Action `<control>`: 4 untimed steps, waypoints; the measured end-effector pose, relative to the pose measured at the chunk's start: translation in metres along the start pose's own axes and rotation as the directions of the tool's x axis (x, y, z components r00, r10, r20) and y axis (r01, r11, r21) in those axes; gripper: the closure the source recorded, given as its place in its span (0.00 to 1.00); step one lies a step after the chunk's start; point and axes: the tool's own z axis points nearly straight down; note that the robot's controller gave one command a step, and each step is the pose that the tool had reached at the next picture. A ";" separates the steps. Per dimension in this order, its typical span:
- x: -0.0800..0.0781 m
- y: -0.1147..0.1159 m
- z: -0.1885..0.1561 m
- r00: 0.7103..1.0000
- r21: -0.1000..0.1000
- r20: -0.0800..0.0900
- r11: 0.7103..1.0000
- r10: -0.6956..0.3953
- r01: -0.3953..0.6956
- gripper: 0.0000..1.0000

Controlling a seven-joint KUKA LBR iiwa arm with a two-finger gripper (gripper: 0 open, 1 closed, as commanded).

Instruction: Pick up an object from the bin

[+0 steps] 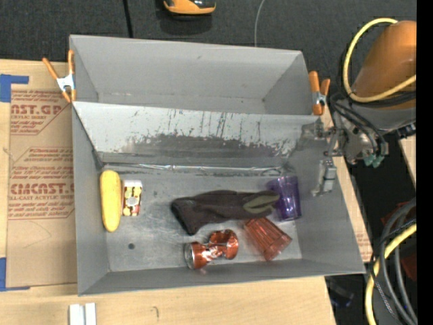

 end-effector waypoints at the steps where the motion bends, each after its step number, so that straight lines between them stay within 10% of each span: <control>1: -0.001 0.001 -0.005 1.000 0.002 0.008 1.000 -0.002 0.002 0.00; 4: 0.033 0.071 0.136 0.992 0.001 0.006 0.992 -0.128 0.128 0.00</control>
Offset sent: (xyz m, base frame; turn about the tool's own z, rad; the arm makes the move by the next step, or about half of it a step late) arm -0.0198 0.0447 -0.1043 -0.1199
